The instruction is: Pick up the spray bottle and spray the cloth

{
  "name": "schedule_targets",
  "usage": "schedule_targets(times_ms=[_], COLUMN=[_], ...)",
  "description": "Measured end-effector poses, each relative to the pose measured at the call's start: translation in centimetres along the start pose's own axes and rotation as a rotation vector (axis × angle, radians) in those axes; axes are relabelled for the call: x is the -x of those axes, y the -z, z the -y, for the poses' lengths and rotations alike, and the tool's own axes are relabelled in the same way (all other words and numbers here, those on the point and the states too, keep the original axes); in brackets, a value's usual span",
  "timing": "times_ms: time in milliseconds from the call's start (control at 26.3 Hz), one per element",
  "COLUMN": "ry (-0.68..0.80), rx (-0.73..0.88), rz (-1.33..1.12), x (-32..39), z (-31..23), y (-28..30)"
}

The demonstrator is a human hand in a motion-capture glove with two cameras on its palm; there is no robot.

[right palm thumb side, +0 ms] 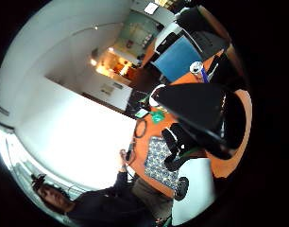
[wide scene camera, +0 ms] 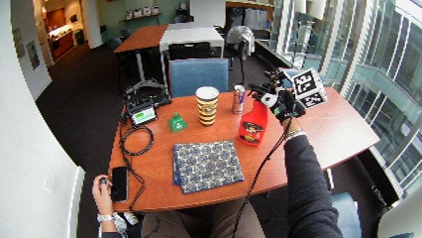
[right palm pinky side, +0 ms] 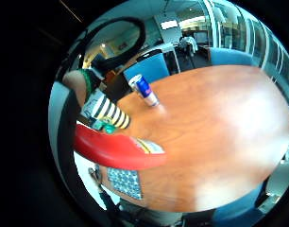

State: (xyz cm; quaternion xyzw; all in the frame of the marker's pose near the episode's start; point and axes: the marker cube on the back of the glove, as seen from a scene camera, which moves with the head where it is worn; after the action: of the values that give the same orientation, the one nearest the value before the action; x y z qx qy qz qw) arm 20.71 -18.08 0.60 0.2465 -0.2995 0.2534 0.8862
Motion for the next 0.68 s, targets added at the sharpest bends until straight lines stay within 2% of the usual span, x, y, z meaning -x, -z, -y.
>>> schedule_targets(times_ms=[190, 380, 684], ry=[-0.049, -0.072, -0.106], rx=[0.166, 0.337, 0.438], rz=[0.278, 0.393, 0.496], x=[-2.4, -3.1, -2.7], z=[-1.5, -3.4, -4.4], y=[-4.6, -9.5, -10.7])
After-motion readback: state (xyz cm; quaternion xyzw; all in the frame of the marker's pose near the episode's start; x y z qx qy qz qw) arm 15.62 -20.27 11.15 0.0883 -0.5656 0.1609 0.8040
